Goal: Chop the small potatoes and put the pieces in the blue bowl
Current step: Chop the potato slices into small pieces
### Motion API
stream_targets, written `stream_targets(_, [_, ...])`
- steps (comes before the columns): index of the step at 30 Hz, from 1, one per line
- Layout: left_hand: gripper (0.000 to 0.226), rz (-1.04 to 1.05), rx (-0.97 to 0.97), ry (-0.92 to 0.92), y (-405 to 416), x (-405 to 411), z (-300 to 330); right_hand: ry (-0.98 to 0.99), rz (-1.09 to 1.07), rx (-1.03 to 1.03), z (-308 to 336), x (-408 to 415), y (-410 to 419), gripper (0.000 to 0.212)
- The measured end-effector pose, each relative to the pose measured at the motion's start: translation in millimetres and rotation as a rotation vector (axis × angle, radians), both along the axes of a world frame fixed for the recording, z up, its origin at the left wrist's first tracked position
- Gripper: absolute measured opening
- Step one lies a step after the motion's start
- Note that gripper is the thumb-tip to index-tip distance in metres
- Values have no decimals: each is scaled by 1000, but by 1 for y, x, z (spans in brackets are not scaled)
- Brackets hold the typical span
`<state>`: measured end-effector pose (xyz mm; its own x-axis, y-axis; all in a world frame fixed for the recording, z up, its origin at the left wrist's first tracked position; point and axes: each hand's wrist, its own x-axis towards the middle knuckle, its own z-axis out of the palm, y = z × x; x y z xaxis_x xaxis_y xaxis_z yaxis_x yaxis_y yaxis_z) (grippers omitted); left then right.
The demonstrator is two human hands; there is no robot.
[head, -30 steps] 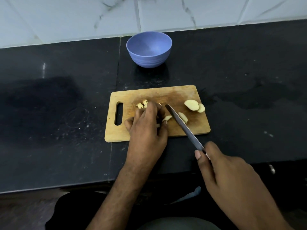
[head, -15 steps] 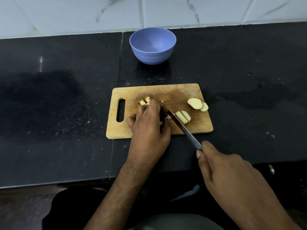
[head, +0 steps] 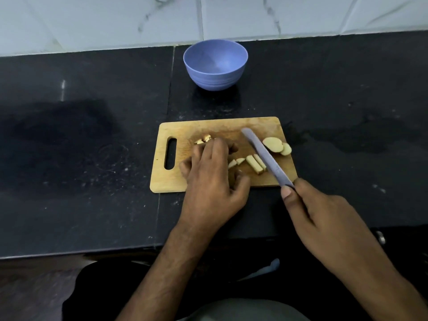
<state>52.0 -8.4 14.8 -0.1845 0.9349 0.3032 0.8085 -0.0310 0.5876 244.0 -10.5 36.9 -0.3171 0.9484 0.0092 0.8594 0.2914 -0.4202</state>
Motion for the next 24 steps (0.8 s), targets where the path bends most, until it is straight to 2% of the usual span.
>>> stream_targets(5, [22,-10,17,218,12,9,-5,47,-95,36,-3,6,5,38])
stream_targets(11, [21,137,13,154,23,5,-6,-34,-73,76,-5,5,6,34])
stream_targets(14, [25,71,23,135,20,6,-3,-15,-84,59,-6,5,7,34])
stream_targets(17, [48,-89,-15,105,13,7,1,8,-88,62,-6,6,8,34])
stream_targets(20, [63,-137,-45,96,9,7,2,-1,-84,60,-6,5,7,34])
stream_targets(24, [52,-60,-14,81,12,8,-2,-15,-84,74,-7,6,7,36])
